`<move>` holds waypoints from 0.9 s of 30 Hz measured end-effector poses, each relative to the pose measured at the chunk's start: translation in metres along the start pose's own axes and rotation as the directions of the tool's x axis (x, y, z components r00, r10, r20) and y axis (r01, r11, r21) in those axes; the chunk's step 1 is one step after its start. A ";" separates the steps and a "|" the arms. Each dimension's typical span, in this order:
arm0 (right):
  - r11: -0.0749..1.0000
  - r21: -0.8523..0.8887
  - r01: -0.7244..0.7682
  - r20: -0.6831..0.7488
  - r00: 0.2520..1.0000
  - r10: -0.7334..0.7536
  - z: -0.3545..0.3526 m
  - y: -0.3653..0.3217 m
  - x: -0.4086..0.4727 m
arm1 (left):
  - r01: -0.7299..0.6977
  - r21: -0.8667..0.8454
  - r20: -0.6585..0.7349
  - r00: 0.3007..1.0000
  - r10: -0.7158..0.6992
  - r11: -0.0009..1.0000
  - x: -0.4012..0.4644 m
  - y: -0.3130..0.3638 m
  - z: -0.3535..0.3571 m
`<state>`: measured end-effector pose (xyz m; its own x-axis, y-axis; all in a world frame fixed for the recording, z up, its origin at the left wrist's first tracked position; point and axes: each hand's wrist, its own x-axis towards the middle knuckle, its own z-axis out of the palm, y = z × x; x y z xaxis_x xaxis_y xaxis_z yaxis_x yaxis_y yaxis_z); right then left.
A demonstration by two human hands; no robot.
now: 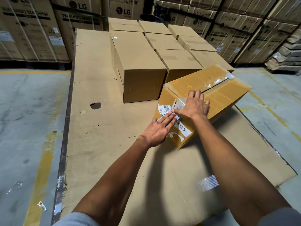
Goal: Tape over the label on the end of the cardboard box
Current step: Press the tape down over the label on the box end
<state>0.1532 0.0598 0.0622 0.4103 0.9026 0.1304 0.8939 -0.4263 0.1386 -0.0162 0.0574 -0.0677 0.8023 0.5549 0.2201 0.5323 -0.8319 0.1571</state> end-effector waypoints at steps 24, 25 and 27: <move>0.993 -0.116 -0.008 0.089 0.996 0.019 -0.003 -0.016 0.014 | -0.040 -0.041 0.016 0.999 0.040 0.998 0.015 -0.007 0.007; 0.993 -0.116 0.003 0.099 0.995 0.009 -0.004 -0.015 0.013 | -0.046 -0.023 0.027 0.999 0.046 0.999 0.015 -0.008 0.006; 0.993 -0.108 0.041 0.099 0.995 -0.030 -0.006 -0.009 0.011 | -0.041 0.019 0.041 0.998 0.040 0.999 0.012 -0.010 0.007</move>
<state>0.1488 0.0733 0.0686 0.3987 0.9166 0.0281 0.8852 -0.3927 0.2493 -0.0105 0.0726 -0.0731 0.8334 0.5201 0.1869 0.5039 -0.8540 0.1293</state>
